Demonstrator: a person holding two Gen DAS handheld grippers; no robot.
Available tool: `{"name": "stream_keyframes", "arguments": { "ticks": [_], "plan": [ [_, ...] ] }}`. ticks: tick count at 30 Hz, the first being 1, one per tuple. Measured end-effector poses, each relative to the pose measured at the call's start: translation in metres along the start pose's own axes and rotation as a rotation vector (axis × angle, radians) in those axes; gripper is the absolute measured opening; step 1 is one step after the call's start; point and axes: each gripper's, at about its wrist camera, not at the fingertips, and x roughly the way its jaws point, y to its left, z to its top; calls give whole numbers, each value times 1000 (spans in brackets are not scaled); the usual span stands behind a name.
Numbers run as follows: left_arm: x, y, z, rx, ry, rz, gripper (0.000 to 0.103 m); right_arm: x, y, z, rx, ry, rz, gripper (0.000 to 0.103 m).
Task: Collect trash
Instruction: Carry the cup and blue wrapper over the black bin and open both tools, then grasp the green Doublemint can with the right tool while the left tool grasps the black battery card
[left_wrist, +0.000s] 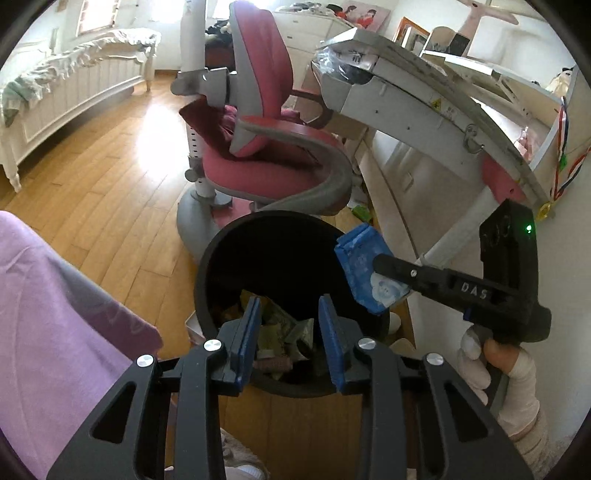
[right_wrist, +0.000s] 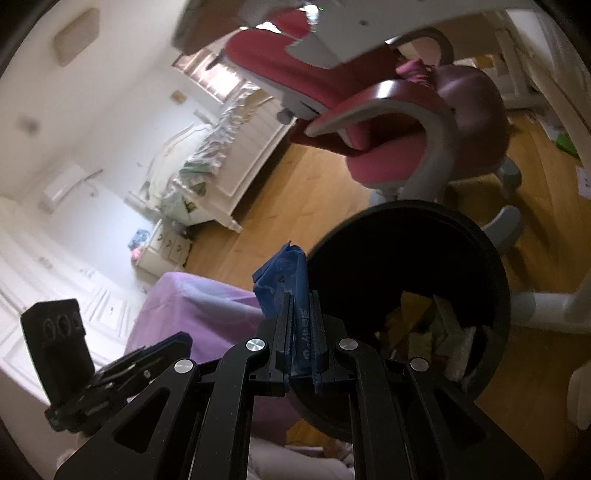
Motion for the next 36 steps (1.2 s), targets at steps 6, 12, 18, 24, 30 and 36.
{"name": "stream_keyframes", "arguments": {
  "ticks": [6, 12, 18, 24, 30, 36],
  "plan": [
    [-1, 2, -3, 0, 36, 67, 46, 9, -7, 2, 34, 23, -33, 29],
    [-33, 16, -13, -29, -52, 153, 87, 9, 0, -3, 35, 3, -71, 75],
    [-71, 45, -30, -121, -98, 191, 91, 22, 34, -11, -45, 38, -42, 75],
    [-128, 98, -59, -233, -159, 286, 91, 43, 90, -26, -199, 108, 11, 75],
    [-195, 174, -101, -411, -232, 414, 98, 79, 181, -54, -434, 214, 105, 75],
    [-239, 240, -138, -444, -212, 563, 98, 121, 286, -97, -728, 319, 196, 75]
  ]
}}
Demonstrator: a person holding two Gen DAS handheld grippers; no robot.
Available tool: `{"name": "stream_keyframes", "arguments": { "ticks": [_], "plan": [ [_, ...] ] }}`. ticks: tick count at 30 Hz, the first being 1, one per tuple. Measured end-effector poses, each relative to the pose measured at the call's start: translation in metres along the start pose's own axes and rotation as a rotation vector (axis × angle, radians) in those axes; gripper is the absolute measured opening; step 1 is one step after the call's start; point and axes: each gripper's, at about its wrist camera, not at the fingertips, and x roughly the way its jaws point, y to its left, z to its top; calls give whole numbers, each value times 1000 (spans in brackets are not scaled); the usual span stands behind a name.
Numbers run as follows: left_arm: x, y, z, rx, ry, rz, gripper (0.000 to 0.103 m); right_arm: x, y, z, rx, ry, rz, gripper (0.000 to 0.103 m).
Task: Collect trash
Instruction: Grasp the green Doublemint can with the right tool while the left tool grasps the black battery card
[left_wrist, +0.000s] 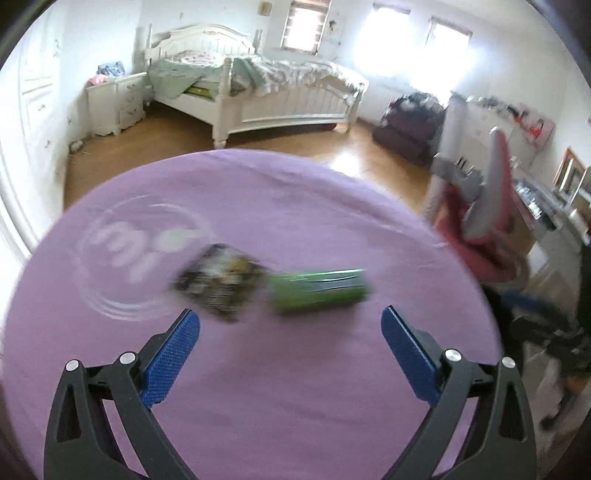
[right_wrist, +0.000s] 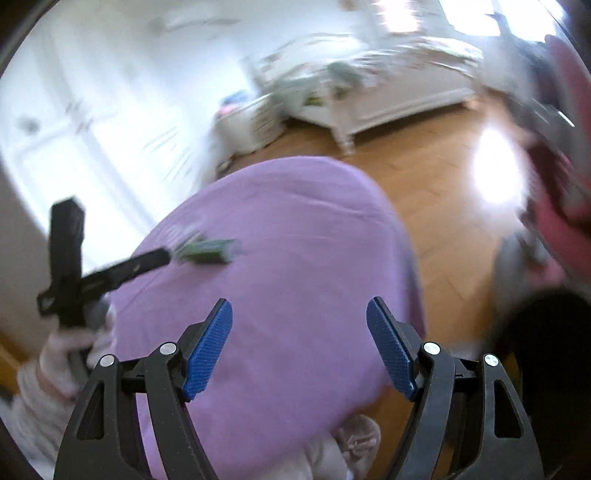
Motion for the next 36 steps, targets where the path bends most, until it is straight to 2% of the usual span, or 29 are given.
{"name": "stream_keyframes", "arguments": {
  "ticks": [4, 8, 13, 14, 17, 20, 21, 24, 26, 32, 36],
  "plan": [
    [13, 20, 6, 108, 56, 65, 98, 47, 52, 31, -197, 56, 21, 75],
    [21, 29, 10, 180, 82, 56, 98, 103, 101, 54, -419, 123, 22, 75],
    [37, 32, 12, 287, 112, 82, 98, 166, 132, 70, -607, 230, 36, 75],
    [40, 33, 11, 301, 121, 80, 98, 180, 136, 68, -652, 274, 34, 74],
    [50, 35, 12, 328, 130, 84, 98, 207, 140, 67, -707, 362, 59, 56],
    [55, 39, 17, 298, 131, 46, 98, 207, 128, 73, -630, 372, 89, 34],
    [58, 41, 18, 285, 135, 25, 97, 206, 123, 73, -586, 372, 88, 33],
    [60, 39, 21, 278, 117, 11, 86, 194, 97, 78, -369, 342, 126, 32],
    [57, 37, 23, 264, 101, 23, 65, 179, 80, 75, -255, 302, 158, 32],
    [46, 28, 12, 244, 90, 37, 64, 132, 57, 53, -42, 181, 205, 32],
    [28, 23, -3, 180, 74, -26, 64, 102, 50, 44, 41, 119, 235, 32]
  ]
}}
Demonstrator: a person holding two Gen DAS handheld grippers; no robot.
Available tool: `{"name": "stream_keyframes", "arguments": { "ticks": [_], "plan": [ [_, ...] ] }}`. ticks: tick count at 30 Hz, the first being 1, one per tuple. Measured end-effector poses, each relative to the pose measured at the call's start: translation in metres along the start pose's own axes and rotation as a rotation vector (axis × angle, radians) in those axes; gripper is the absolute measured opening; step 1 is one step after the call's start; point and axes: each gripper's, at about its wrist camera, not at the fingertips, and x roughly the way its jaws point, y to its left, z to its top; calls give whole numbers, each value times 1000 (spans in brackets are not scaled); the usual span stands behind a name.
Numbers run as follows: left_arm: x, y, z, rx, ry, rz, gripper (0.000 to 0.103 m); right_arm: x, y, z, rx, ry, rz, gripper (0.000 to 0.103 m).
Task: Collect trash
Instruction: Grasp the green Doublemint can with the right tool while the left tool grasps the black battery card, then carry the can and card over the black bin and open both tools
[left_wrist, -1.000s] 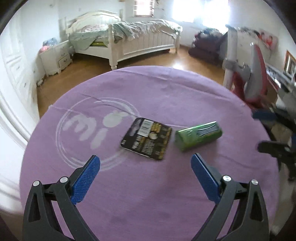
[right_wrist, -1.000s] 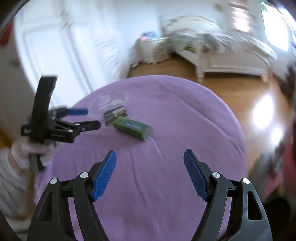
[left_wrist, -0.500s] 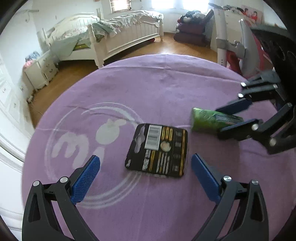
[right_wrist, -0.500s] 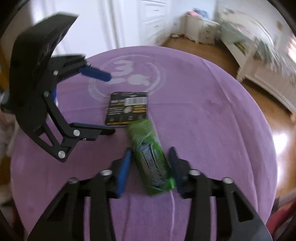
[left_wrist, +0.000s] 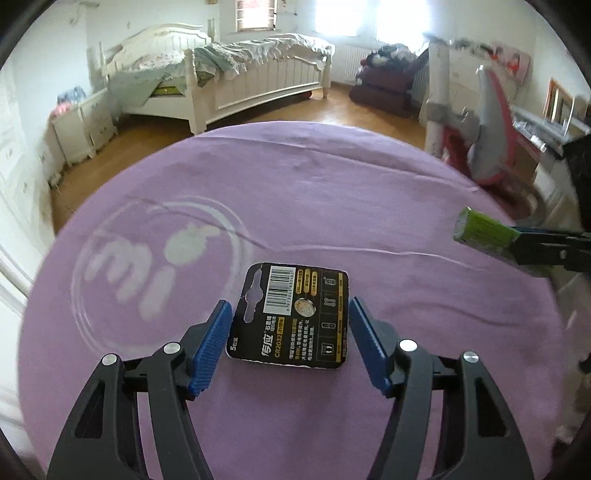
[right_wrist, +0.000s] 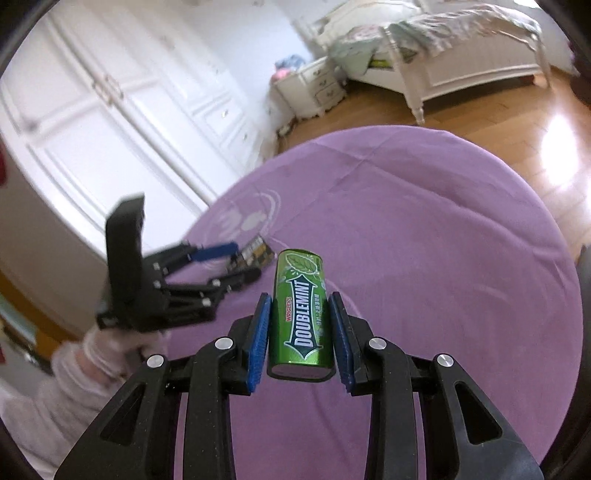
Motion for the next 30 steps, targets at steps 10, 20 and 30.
{"name": "stream_keyframes", "arguments": {
  "ticks": [10, 20, 30],
  "plan": [
    [-56, -67, -3, 9, -109, -111, 64, -71, -11, -32, 126, -142, 55, 32],
    [-47, -192, 32, 141, -142, -296, 64, -189, -75, -84, 313, -361, -4, 32],
    [-4, -313, 52, 278, -73, -460, 64, -290, -159, -163, 514, -553, -157, 32]
  ]
}}
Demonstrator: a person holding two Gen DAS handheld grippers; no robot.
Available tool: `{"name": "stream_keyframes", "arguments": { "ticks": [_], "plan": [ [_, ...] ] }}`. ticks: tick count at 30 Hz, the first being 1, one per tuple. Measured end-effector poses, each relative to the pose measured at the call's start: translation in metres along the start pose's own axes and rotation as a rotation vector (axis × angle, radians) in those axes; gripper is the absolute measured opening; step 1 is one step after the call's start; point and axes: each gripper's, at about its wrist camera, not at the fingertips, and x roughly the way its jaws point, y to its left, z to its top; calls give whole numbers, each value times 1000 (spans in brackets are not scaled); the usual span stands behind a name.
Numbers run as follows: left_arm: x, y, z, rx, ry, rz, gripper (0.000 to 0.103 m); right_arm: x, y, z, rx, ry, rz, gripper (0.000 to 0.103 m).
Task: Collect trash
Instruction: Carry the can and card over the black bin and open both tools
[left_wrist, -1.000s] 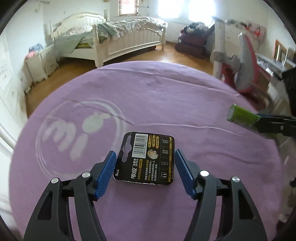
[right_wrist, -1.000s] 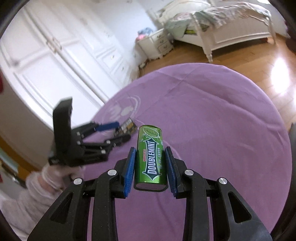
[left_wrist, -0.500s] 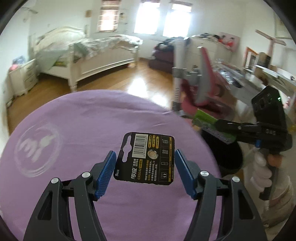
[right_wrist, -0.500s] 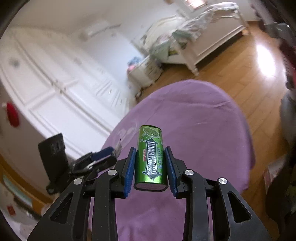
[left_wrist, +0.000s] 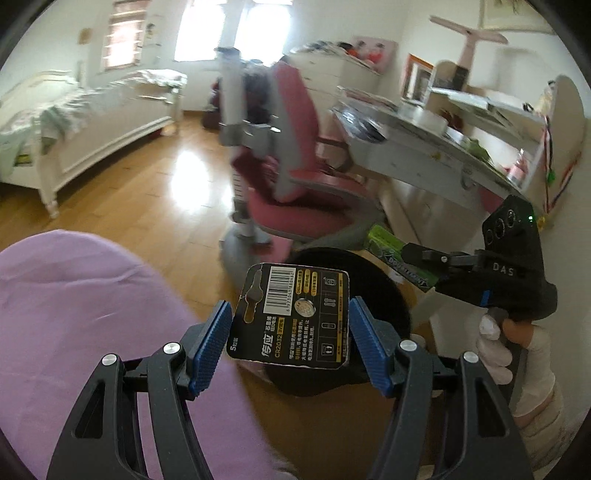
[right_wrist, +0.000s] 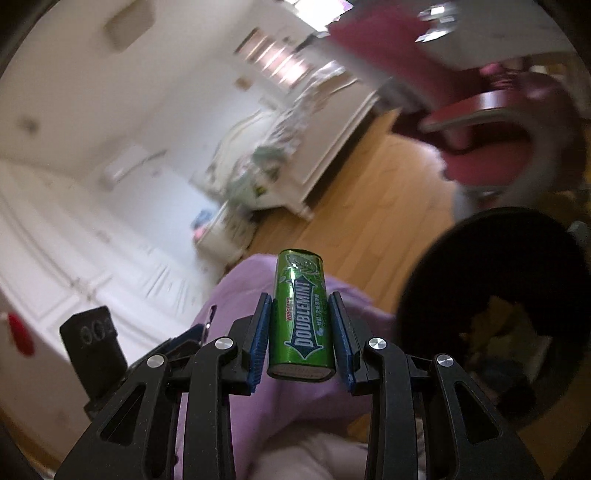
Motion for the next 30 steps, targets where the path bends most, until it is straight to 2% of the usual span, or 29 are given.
{"name": "stream_keyframes", "arguments": {
  "ticks": [6, 11, 15, 27, 30],
  "plan": [
    [45, -33, 6, 37, 65, -66, 64, -40, -64, 5, 88, -68, -75, 32],
    [78, -47, 5, 48, 115, -97, 64, -44, -98, 0, 148, -81, -113, 32],
    [98, -52, 2, 51, 144, -99, 64, -38, -116, -4, 180, -70, -130, 32],
    [127, -58, 2, 60, 190, -102, 64, -22, -133, -16, 226, -47, -144, 32],
    [133, -62, 4, 71, 202, -84, 66, -20, -133, -17, 233, -43, -153, 32]
  ]
}}
